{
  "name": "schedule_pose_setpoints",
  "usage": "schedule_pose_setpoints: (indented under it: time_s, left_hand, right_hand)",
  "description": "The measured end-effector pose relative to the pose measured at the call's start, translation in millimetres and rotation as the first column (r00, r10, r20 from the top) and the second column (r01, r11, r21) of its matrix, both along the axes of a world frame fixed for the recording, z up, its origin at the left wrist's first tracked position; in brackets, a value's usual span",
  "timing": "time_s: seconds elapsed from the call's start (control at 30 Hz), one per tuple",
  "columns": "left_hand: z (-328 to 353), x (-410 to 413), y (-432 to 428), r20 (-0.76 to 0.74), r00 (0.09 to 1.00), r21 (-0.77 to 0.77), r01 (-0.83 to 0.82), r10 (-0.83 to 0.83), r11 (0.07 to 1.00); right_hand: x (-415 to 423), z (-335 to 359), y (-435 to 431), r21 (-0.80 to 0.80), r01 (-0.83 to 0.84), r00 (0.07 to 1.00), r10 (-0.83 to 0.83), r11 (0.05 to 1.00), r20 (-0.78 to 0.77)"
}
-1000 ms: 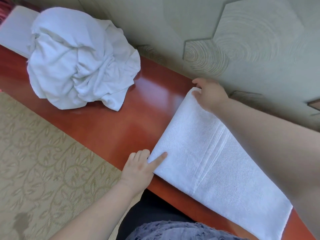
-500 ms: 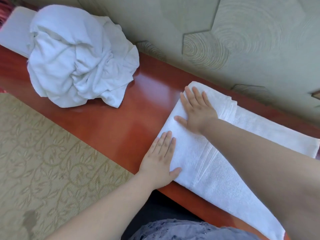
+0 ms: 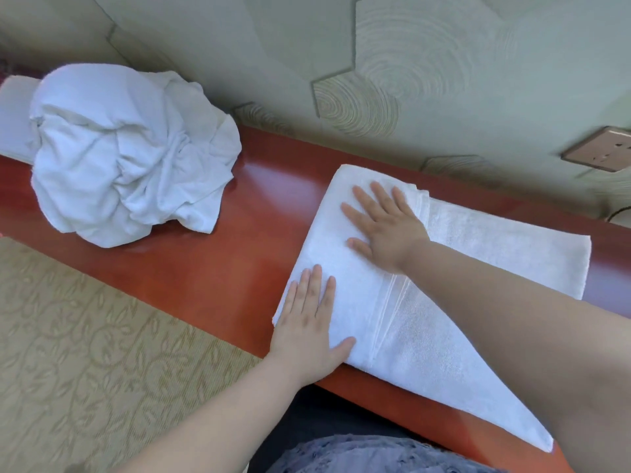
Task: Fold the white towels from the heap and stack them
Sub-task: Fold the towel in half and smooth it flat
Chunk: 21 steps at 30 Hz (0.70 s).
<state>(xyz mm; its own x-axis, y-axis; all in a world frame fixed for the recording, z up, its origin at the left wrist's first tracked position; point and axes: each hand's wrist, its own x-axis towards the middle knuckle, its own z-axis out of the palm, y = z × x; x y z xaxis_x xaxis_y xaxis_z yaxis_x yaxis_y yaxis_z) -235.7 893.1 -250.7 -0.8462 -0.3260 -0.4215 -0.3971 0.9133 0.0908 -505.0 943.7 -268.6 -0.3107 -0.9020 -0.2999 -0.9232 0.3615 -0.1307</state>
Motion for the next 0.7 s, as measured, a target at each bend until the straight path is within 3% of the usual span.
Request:
schedule_pose_setpoints:
  time_s: [0.1, 0.3, 0.37, 0.43, 0.53, 0.7]
  left_hand:
    - [-6, -14, 7, 0.034, 0.99, -0.008, 0.138, -0.138, 0.99]
    - [-8, -11, 4, 0.038, 0.975, -0.05, 0.221, -0.219, 0.974]
    - [-4, -12, 2, 0.01, 0.984, -0.011, 0.178, -0.177, 0.984]
    - [-3, -8, 0, -0.01, 1.0, 0.035, 0.024, -0.024, 0.999]
    - [-8, 17, 3, -0.003, 0.998, 0.003, -0.063, 0.063, 0.998]
    - [-7, 49, -4, -0.065, 0.99, 0.014, 0.128, -0.127, 0.992]
  right_hand:
    - [-14, -3, 21, 0.003, 0.104, 0.994, -0.104, 0.995, 0.013]
    - [-5, -13, 83, -0.019, 0.214, 0.976, -0.213, 0.977, 0.045]
    - [-4, -11, 87, 0.002, 0.265, 0.962, -0.265, 0.964, 0.073]
    - [3, -6, 81, -0.025, 0.303, 0.95, -0.3, 0.953, 0.089]
    - [26, 2, 70, -0.113, 0.27, 0.962, -0.264, 0.956, 0.067]
    - [53, -11, 64, -0.102, 0.199, 0.978, -0.191, 0.975, 0.087]
